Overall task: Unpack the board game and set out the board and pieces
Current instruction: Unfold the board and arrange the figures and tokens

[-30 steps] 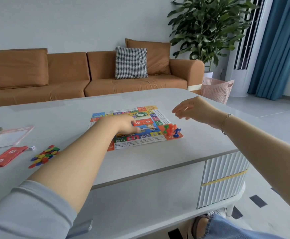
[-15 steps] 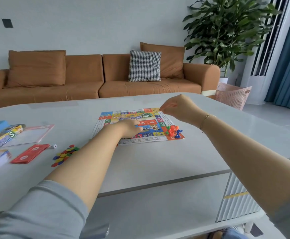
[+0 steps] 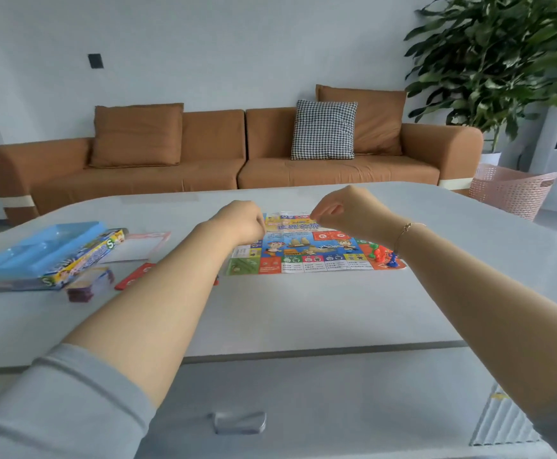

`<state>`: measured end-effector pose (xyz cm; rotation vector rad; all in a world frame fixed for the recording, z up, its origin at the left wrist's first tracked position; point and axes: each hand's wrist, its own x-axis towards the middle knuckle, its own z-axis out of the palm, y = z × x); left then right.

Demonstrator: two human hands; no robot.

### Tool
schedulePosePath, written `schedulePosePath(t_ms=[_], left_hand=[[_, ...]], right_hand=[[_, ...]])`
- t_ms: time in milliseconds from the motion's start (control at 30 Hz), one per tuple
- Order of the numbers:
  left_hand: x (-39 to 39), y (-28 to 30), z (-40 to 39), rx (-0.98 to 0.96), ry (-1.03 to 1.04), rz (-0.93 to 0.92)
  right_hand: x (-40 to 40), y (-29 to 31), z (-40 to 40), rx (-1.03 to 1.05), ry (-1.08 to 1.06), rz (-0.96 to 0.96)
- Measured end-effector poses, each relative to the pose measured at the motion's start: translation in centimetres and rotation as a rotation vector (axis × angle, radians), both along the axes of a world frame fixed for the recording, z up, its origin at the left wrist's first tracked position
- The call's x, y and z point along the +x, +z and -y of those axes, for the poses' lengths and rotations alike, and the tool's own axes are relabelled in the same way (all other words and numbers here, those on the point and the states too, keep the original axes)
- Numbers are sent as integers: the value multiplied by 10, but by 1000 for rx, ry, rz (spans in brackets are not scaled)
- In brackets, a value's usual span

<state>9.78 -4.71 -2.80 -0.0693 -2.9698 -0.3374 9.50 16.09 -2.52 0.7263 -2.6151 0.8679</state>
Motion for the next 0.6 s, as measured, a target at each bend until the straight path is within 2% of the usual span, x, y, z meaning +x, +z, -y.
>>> schedulePosePath(t_ms=[133, 267, 367, 600], left_hand=[[15, 7, 54, -62, 205, 19], [43, 16, 87, -285, 370, 201], [51, 13, 100, -404, 400, 230], [60, 7, 111, -400, 422, 269]], right_hand=[[3, -2, 46, 51, 95, 20], [9, -6, 90, 113, 179, 9], [11, -10, 113, 138, 213, 23], [8, -15, 139, 158, 240, 28]])
